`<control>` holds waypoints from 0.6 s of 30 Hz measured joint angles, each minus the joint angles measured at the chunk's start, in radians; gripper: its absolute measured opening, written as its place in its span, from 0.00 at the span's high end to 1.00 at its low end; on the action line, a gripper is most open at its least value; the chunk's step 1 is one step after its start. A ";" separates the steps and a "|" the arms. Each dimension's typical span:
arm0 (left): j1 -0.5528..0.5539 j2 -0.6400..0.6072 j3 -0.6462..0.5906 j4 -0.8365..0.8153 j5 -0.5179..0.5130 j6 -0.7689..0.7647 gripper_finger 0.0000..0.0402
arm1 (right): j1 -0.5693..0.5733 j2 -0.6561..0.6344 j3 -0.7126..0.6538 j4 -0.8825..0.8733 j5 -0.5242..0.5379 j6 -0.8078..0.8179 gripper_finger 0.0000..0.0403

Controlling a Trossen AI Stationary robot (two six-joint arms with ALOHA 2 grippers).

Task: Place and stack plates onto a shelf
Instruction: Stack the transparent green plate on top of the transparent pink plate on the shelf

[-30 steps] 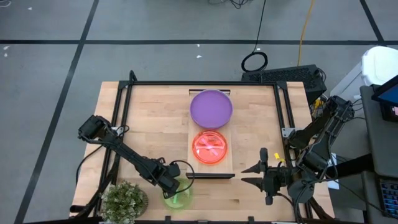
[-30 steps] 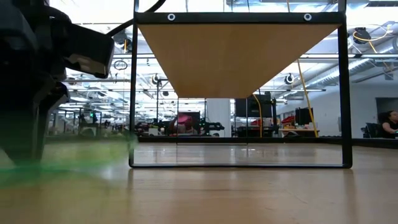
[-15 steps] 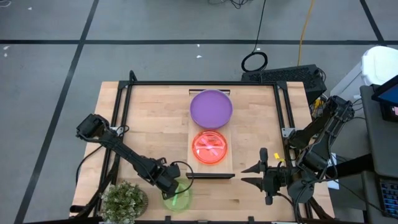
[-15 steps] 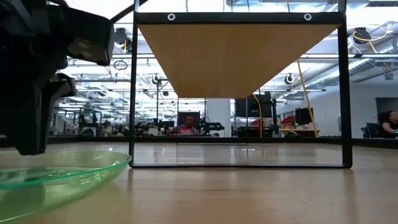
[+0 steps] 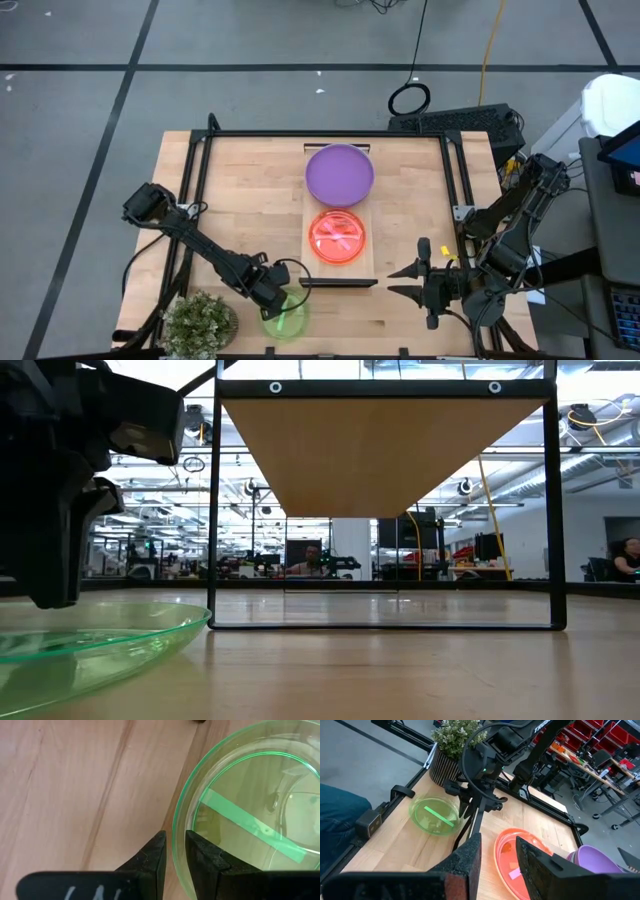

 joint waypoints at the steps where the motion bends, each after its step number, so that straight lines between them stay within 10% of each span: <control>1: 0.000 0.001 0.001 0.000 0.000 0.000 0.81 | 0.000 0.000 0.000 0.000 0.000 0.000 0.74; 18: -0.021 0.012 0.002 0.053 0.003 0.016 0.81 | 0.000 0.000 0.000 0.000 0.000 0.000 0.74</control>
